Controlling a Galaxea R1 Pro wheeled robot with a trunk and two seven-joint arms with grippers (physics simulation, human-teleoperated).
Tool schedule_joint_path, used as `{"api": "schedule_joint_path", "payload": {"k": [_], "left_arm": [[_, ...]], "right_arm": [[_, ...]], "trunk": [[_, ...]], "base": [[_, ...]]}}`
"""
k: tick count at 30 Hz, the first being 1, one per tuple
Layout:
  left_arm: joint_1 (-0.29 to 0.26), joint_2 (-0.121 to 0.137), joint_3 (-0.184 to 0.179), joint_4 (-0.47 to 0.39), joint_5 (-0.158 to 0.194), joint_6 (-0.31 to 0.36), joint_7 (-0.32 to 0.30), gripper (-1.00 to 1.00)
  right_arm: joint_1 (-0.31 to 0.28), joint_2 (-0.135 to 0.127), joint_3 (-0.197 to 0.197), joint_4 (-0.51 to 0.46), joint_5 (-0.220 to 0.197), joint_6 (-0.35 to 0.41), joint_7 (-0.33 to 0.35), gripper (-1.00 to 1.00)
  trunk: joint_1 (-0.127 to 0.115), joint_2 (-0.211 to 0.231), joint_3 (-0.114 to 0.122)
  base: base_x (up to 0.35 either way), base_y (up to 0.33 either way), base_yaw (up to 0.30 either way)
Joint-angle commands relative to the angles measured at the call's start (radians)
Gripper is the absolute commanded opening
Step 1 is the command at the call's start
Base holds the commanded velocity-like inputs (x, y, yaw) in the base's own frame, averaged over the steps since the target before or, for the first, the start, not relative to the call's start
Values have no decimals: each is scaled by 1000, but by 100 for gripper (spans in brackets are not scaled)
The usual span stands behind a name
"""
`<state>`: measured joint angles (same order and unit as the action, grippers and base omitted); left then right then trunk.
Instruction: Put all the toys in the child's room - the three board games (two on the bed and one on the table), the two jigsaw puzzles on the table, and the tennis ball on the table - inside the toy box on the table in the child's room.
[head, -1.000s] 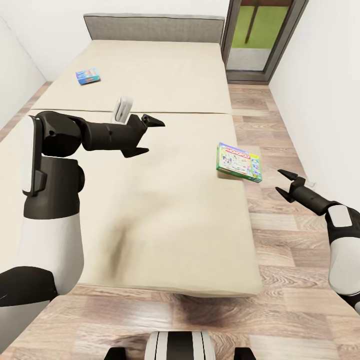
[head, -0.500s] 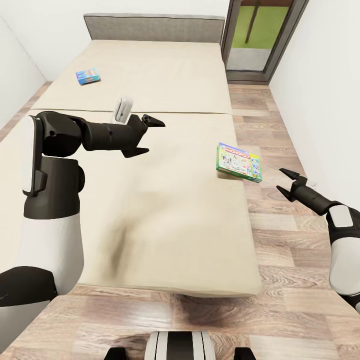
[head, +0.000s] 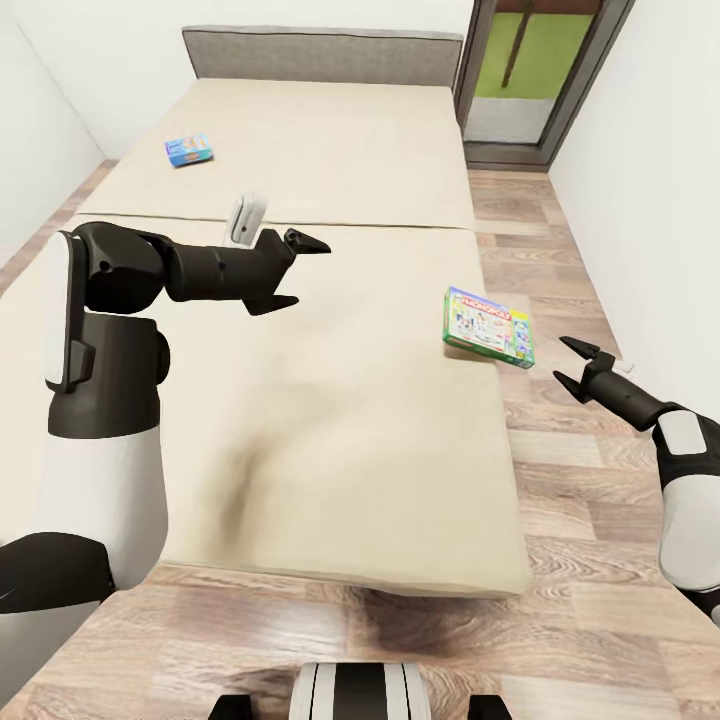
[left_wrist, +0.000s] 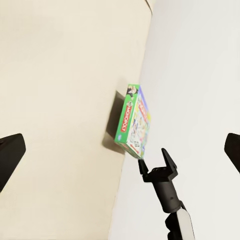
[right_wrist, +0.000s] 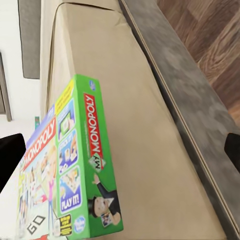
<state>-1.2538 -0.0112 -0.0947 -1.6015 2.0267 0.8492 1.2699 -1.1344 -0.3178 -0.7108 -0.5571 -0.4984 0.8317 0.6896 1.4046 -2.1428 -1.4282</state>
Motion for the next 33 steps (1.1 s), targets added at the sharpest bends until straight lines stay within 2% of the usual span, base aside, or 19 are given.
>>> {"api": "schedule_joint_path", "payload": {"k": [1, 12, 33], "left_arm": [[-1, -1, 1, 0, 7, 7, 10, 100], [-1, -2, 0, 0, 8, 7, 10, 100], [-1, -7, 1, 1, 8, 6, 10, 100]], "right_arm": [[-1, 0, -4, 0, 2, 5, 3, 100], [-1, 0, -4, 4, 1, 5, 4, 100], [0, -4, -4, 7, 1, 6, 4, 100]], "trunk": [[0, 0, -1], [0, 0, -1], [0, 0, -1]], "base": [[0, 0, 162], [0, 0, 85], [0, 0, 12]]}}
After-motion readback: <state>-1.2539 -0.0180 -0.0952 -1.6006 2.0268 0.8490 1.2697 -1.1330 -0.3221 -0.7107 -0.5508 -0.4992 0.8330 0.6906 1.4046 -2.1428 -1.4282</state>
